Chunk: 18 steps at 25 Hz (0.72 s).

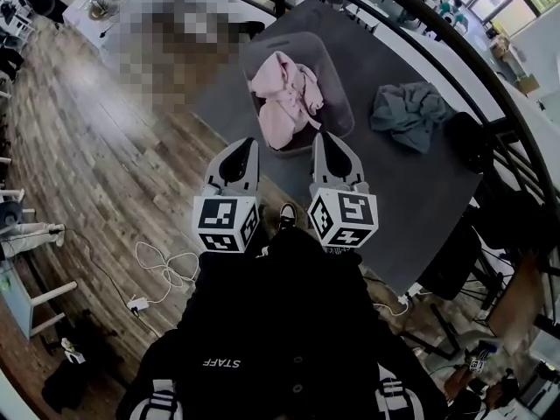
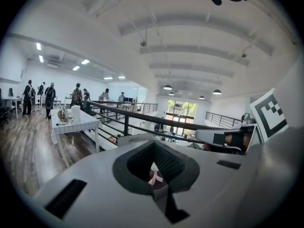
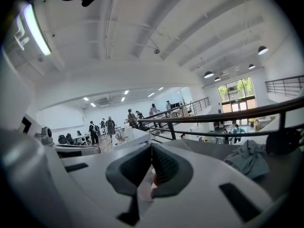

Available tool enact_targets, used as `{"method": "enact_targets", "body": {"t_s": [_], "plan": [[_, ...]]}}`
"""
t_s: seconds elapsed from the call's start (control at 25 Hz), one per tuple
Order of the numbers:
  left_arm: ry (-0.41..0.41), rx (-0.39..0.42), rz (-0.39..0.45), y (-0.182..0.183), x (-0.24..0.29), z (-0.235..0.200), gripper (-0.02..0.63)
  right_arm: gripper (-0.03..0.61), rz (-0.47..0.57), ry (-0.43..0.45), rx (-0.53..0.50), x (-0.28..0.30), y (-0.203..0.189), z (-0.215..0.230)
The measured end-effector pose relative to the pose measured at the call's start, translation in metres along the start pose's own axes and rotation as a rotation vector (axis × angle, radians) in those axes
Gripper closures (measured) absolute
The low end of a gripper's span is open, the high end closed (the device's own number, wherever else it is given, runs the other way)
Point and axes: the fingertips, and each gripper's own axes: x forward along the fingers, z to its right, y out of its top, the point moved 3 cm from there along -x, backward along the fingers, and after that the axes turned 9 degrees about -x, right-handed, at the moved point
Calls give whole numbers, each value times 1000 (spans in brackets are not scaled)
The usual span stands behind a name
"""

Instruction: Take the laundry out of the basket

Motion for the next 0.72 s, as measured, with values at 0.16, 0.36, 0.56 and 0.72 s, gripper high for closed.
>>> {"method": "enact_targets", "body": {"t_s": [0.16, 0.36, 0.56, 0.72], "plan": [[2, -22, -21, -6, 10, -14, 612, 563, -44, 10, -13, 18, -10, -6], [-14, -61, -59, -13, 30, -34, 612, 563, -84, -32, -21, 37, -16, -10], [-33, -74, -82, -11, 47, -50, 612, 563, -103, -62, -21, 58, -15, -13], [-34, -86, -109, -13, 57, -66, 612, 563, -112, -66, -28, 73, -15, -22]]}}
